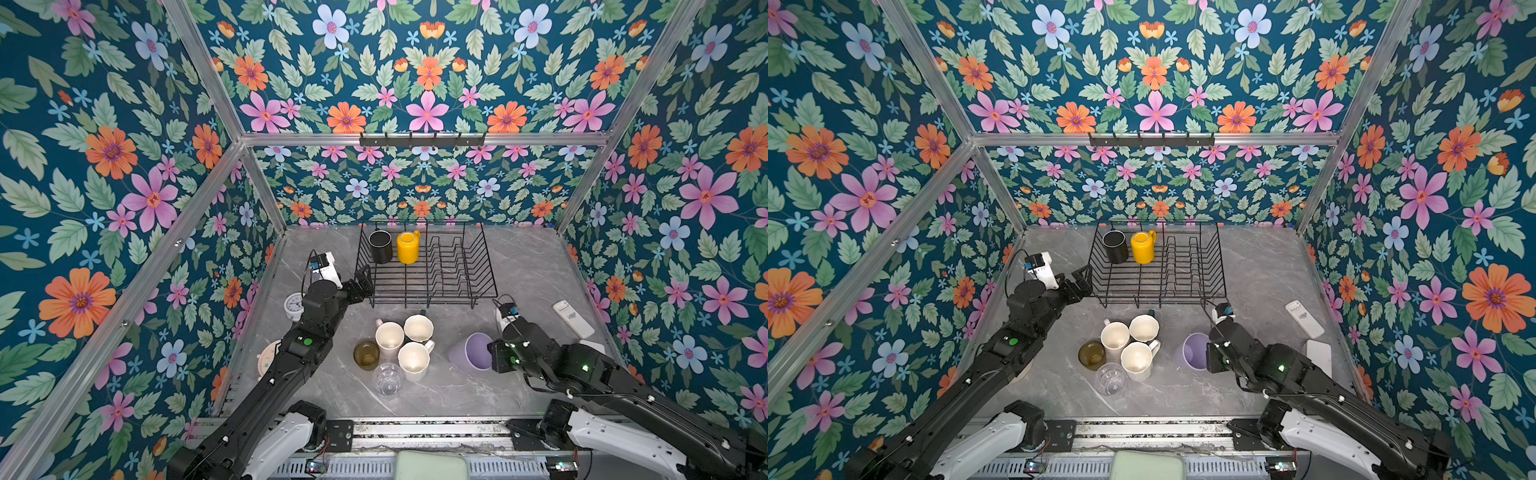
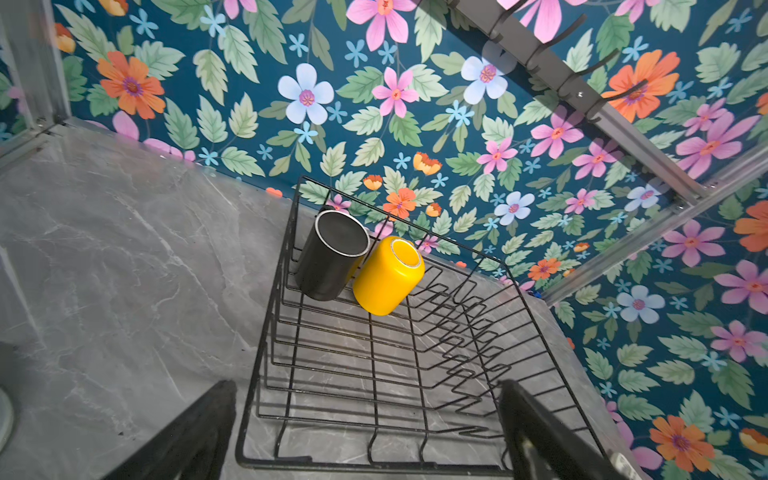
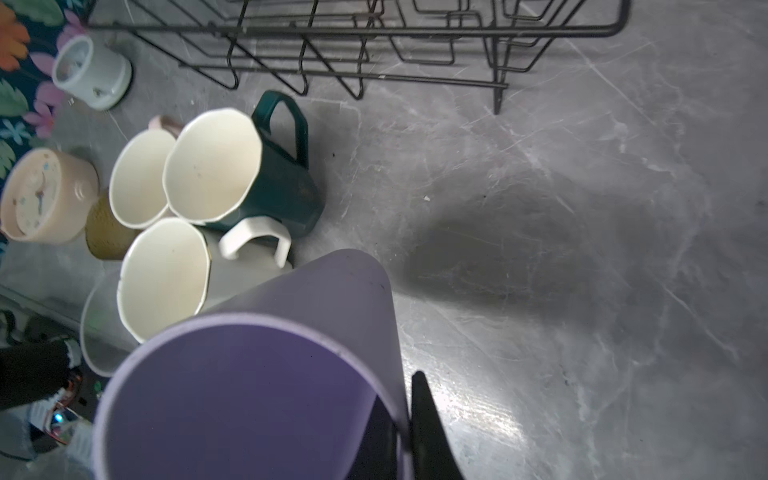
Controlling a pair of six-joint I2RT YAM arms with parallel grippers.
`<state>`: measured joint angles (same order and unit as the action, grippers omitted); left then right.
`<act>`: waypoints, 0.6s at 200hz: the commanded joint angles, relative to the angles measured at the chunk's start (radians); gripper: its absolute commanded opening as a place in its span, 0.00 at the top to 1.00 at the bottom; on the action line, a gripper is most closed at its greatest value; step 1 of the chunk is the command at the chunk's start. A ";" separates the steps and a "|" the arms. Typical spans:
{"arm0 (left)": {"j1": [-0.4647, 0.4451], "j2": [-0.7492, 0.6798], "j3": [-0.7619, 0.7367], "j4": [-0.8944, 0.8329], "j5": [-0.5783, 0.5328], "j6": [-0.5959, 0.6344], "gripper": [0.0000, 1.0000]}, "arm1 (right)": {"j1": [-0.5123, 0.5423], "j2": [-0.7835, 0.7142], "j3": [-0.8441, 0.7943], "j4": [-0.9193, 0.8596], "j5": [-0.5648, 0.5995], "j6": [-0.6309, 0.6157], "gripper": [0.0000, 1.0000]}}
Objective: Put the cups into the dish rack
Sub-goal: 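Grasp the lavender cup with the right gripper and lift it, then pass the lavender cup from the right gripper to the left gripper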
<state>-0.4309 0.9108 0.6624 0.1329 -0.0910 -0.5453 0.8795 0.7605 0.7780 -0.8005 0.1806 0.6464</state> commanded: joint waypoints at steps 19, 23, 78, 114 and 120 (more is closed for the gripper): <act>0.002 0.000 -0.027 0.167 0.216 0.052 0.00 | -0.148 -0.110 -0.011 0.098 -0.174 -0.047 1.00; 0.003 0.000 -0.032 0.189 0.249 0.058 0.00 | -0.165 -0.115 -0.010 0.107 -0.195 -0.048 1.00; 0.002 0.074 -0.071 0.551 0.843 -0.001 0.00 | -0.376 -0.102 -0.021 0.365 -0.567 0.004 1.00; 0.002 0.077 -0.094 0.647 0.967 -0.037 0.00 | -0.451 -0.027 -0.037 0.573 -0.770 0.093 1.00; 0.002 0.074 -0.098 0.655 0.977 -0.040 0.00 | -0.452 -0.014 -0.034 0.597 -0.787 0.100 1.00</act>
<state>-0.4301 0.9901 0.5724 0.6521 0.7315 -0.5510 0.4393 0.7151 0.7383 -0.4088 -0.4332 0.6872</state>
